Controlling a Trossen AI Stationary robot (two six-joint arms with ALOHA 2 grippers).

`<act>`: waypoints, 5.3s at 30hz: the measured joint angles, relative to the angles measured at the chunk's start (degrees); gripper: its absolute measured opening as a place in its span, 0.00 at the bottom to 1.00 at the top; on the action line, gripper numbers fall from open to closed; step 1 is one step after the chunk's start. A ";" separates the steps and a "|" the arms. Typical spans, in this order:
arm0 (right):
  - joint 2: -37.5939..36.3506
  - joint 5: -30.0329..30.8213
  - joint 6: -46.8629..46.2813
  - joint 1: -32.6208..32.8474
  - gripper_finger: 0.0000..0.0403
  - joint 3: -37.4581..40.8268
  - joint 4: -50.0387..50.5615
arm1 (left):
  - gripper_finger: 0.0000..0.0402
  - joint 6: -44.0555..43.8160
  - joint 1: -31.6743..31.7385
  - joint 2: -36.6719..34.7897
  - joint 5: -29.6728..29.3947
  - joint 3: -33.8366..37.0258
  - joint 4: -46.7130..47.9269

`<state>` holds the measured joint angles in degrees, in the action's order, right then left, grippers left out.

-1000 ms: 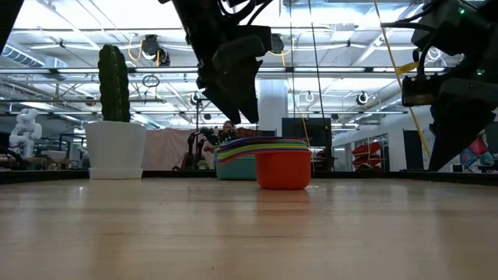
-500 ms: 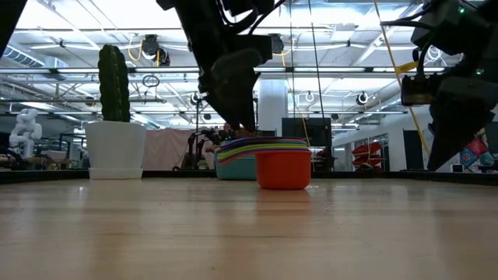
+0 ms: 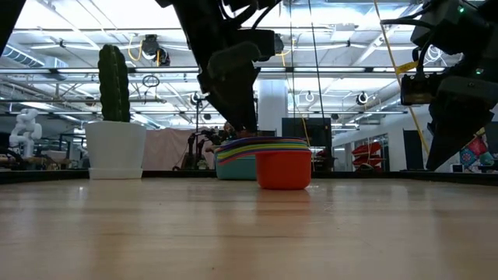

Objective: Nest measuring cups in basket
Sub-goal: Adjust the stacked measuring cups, then put the stacked measuring cups into the light green bin

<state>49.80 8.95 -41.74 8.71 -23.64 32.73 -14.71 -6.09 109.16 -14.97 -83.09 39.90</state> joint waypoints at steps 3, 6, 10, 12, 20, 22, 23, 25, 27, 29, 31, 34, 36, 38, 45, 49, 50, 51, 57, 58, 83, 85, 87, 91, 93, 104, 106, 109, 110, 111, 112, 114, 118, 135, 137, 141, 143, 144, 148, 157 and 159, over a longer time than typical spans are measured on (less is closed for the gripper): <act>0.00 0.00 0.00 0.00 0.42 0.00 0.02 | 0.94 0.01 -0.49 0.00 0.00 0.00 -0.06; 0.00 0.00 0.00 0.00 0.42 0.00 0.02 | 0.94 0.00 -0.74 0.00 -0.42 0.00 -0.64; 0.00 0.00 0.00 0.00 0.42 0.00 0.02 | 0.94 0.03 -0.60 0.00 -2.52 0.00 -0.49; 0.00 0.00 0.00 0.00 0.42 0.00 0.02 | 0.94 0.54 -0.34 0.00 -3.27 0.00 -0.44; 0.02 0.00 0.38 0.00 0.42 0.00 0.02 | 0.94 0.93 0.37 0.26 -3.38 0.00 -0.36; 0.02 0.00 0.44 0.00 0.42 0.00 0.02 | 0.94 0.95 0.39 0.26 -3.38 0.00 -0.35; 0.02 0.00 0.44 0.00 0.42 0.00 0.02 | 0.94 0.95 0.38 0.26 -3.36 0.00 -0.37; 0.01 0.00 0.44 0.01 0.42 -0.02 0.02 | 0.94 0.93 0.32 0.26 -3.03 0.00 -0.67; 0.02 0.00 0.44 0.00 0.42 -0.02 0.02 | 0.94 0.90 -0.23 0.09 -2.10 0.00 -1.58; 0.02 0.00 0.46 0.00 0.42 -0.02 0.02 | 0.94 1.17 -1.18 -0.11 -1.63 0.00 -3.41; 0.02 0.00 0.47 0.00 0.42 -0.02 0.02 | 0.94 1.65 -2.19 -0.15 -1.47 -0.02 -4.95; 0.02 0.00 0.46 0.00 0.42 -0.02 0.00 | 0.94 2.11 -3.10 -0.01 -1.28 -0.02 -5.34; 0.00 0.00 0.46 0.00 0.42 -0.02 -0.02 | 0.94 2.08 -3.11 0.38 -1.58 -0.02 -5.24; 0.02 0.00 0.46 0.00 0.42 -0.02 -0.10 | 0.94 1.58 -3.10 0.57 -2.44 0.13 -4.15; 0.02 -0.02 0.46 0.00 0.42 -0.02 -0.70 | 0.94 1.52 -1.68 0.52 -7.43 0.52 -1.12; 0.02 -0.02 0.47 0.02 0.42 -0.02 -0.83 | 0.94 1.51 -1.33 0.52 -7.55 0.52 -1.01; 0.02 -0.02 0.46 0.02 0.42 -0.02 -0.83 | 0.94 1.51 -1.33 0.52 -7.54 0.52 -1.01; 0.02 -0.02 0.46 0.02 0.42 -0.02 -0.83 | 0.94 1.50 -1.37 0.52 -7.55 0.52 -1.01; 0.02 -0.02 0.46 0.02 0.42 -0.02 -0.83 | 0.94 1.45 -2.97 0.52 -5.77 0.52 -3.36; 0.02 -0.02 0.49 0.02 0.42 -0.02 -0.83 | 0.94 1.50 -3.47 0.52 -5.65 0.52 -4.09; 0.03 -0.13 1.07 0.02 0.42 -0.04 -1.25 | 0.94 2.14 -1.20 4.28 -7.79 0.52 -0.66; 0.04 -0.13 1.07 0.02 0.42 -0.04 -1.25 | 0.94 2.58 -1.20 4.28 -7.56 0.52 -0.64; 0.04 -0.11 1.07 0.02 0.42 -0.04 -1.25 | 0.94 2.61 -1.20 4.28 -7.51 0.52 -0.62; 0.04 -0.09 1.07 0.02 0.42 -0.04 -1.25 | 0.94 3.02 -0.90 4.28 -6.57 0.52 -0.61; 0.04 -0.09 1.07 0.02 0.42 -0.04 -1.25 | 0.94 3.00 -0.58 4.28 -5.94 0.52 -0.64; 0.04 -0.07 1.07 0.02 0.42 -0.04 -1.25 | 0.94 3.00 0.02 4.28 -5.51 0.52 -0.59; 0.04 -0.05 1.07 0.02 0.42 -0.04 -1.25 | 0.94 3.00 0.02 4.28 -5.47 0.52 -0.55; 0.04 -0.04 1.07 0.02 0.42 -0.04 -1.25 | 0.93 2.98 0.02 4.26 -5.47 0.52 -0.53; 0.04 -0.04 1.07 0.02 0.42 -0.04 -1.25 | 0.91 2.98 0.02 4.26 -5.39 0.52 -0.50; 0.04 -0.04 1.07 0.02 0.42 -0.04 -1.25 | 0.89 2.97 0.02 4.26 -4.97 0.52 -0.50; 0.04 -0.04 1.07 0.02 0.42 -0.04 -1.25 | 0.87 2.94 0.02 4.26 -4.45 0.52 -0.50; 0.04 -0.04 1.07 0.02 0.42 -0.04 -1.26 | 0.80 2.74 0.02 4.26 -3.97 0.52 -0.48; 0.04 -0.04 1.07 0.02 0.42 -0.04 -1.25 | 0.66 2.63 0.02 4.26 -3.94 0.52 -0.48; 0.04 -0.04 1.07 0.02 0.42 -0.02 -1.25 | 0.44 2.81 0.02 4.24 -3.01 0.52 -0.61; 0.04 -0.04 1.07 0.02 0.42 -0.02 -1.25 | 0.49 3.07 0.02 4.24 -2.96 0.52 -0.61; 0.04 -0.04 1.05 0.02 0.42 -0.02 -1.25 | 0.58 3.13 0.02 4.24 -2.96 0.52 -0.61; 0.04 -0.04 1.05 0.02 0.42 -0.02 -1.25 | 0.61 3.16 0.02 4.24 -2.94 0.52 -0.61; 0.04 -0.04 1.05 0.02 0.42 -0.02 -1.25 | 0.62 3.17 0.02 4.24 -2.94 0.52 -0.61; 0.04 -0.04 1.07 0.02 0.42 -0.02 -1.25 | 0.67 4.26 0.02 4.24 -2.94 0.52 -0.64; 0.04 -0.04 0.94 0.02 0.42 -0.02 -1.27 | 0.68 5.60 1.40 4.24 -0.41 0.52 -1.05; 0.04 -0.04 0.90 0.02 0.42 -0.02 -1.26 | 0.67 5.68 1.89 4.24 2.36 0.52 -1.04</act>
<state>49.84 8.91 -40.84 8.73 -23.66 31.47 -9.02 -4.20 113.40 -12.61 -82.56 38.86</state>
